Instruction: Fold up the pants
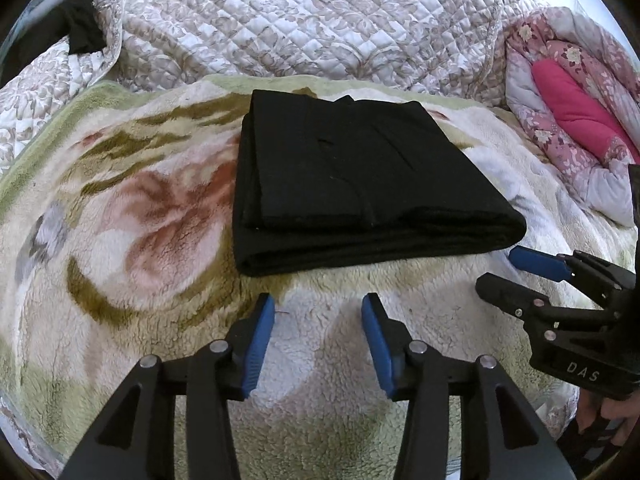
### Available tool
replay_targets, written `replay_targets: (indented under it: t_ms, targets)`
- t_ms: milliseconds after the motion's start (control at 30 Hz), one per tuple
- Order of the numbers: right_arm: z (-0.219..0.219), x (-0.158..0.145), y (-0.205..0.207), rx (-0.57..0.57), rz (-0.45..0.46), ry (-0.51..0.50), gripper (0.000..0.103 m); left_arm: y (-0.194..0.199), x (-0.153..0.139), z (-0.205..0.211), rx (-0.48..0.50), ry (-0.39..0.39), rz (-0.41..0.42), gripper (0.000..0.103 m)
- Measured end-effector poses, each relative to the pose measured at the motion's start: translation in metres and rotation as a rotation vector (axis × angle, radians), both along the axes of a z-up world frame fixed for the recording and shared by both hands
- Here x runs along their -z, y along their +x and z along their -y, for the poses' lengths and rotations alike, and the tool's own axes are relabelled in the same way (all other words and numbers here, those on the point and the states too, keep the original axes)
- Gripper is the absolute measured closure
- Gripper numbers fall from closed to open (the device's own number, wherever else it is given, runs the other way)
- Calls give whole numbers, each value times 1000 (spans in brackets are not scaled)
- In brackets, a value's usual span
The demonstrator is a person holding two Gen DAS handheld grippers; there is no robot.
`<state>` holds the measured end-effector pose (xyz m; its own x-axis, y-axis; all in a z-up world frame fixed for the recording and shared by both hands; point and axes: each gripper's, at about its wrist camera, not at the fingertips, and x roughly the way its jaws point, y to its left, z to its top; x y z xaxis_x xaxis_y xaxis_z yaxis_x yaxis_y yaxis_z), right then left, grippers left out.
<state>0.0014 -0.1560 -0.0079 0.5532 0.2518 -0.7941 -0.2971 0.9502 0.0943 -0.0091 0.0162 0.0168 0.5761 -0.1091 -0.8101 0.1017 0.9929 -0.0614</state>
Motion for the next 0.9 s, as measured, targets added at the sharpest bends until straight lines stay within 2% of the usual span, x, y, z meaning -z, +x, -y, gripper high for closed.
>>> replay_targets:
  t_ms: [900]
  targets:
    - [-4, 2, -1, -8, 24, -36, 39, -2, 2, 10, 6, 59, 19, 46]
